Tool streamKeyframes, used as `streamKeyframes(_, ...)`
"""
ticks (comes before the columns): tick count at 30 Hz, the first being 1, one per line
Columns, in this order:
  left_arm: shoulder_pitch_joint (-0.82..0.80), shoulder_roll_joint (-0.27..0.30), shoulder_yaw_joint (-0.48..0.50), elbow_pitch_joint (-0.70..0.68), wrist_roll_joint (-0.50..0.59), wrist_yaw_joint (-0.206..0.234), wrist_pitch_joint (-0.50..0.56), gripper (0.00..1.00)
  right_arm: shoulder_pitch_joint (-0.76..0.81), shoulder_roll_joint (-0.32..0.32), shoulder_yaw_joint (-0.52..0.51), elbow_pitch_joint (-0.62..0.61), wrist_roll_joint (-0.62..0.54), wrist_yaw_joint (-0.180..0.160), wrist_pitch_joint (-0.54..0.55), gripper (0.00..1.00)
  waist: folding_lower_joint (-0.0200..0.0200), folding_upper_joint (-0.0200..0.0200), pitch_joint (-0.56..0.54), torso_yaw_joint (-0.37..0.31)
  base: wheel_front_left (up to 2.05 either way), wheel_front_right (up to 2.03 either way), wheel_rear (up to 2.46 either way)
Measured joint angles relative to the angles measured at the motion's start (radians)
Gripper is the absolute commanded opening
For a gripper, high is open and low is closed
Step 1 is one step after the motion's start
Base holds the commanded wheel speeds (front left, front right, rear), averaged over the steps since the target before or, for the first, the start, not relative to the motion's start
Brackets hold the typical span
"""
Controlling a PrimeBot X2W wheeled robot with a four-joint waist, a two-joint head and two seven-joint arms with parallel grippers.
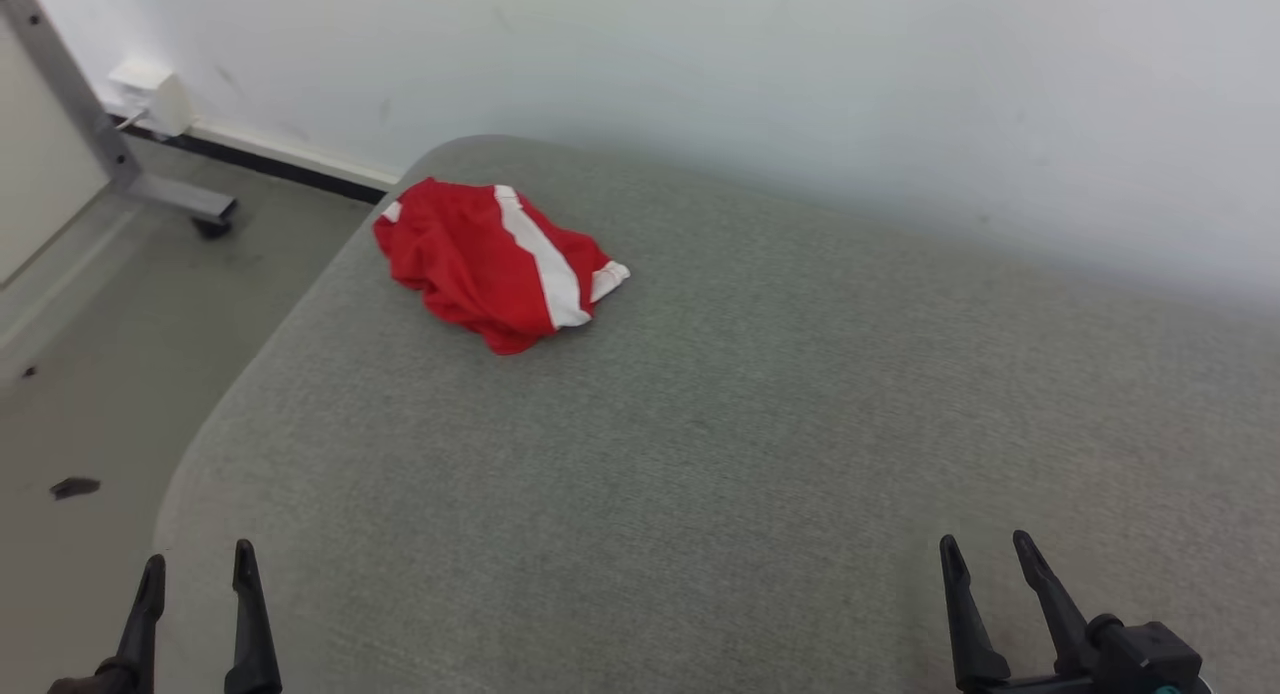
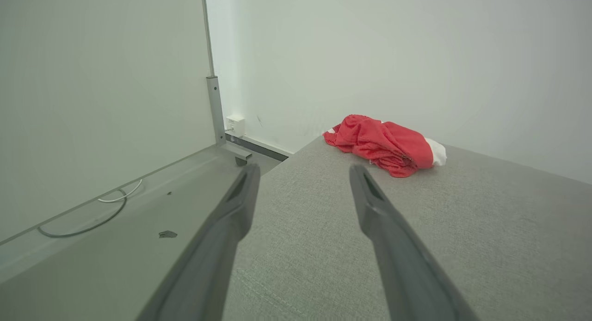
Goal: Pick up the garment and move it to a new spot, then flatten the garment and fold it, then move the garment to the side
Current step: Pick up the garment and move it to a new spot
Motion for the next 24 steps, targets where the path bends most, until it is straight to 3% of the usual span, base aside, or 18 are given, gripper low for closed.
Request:
streamKeyframes(8, 0.006, 0.0, 0.012, -0.002, -0.002, 0.001, 0.0, 1.0, -0.004, 0.001, 0.013, 0.009, 0.003, 0.0, 0.0, 1.0, 0.0, 0.0, 0.001, 0.06, 0.0, 0.0, 0.0)
streamKeyframes(17, -0.004, -0.001, 0.021, -0.003, -0.024, 0.011, 0.0, 1.0, -0.004, -0.005, 0.001, -0.003, 0.003, 0.0, 0.0, 1.0, 0.0, 0.0, 0.011, 0.032, 0.0, 0.0, 0.0)
streamKeyframes(24, -0.145, 0.036, 0.033, 0.005, -0.04, -0.012, 0.0, 1.0, -0.055, -0.039, -0.005, -0.019, -0.007, 0.0, 0.001, 1.0, -0.0001, 0.0, 0.053, -0.017, 0.0, 0.0, 0.0)
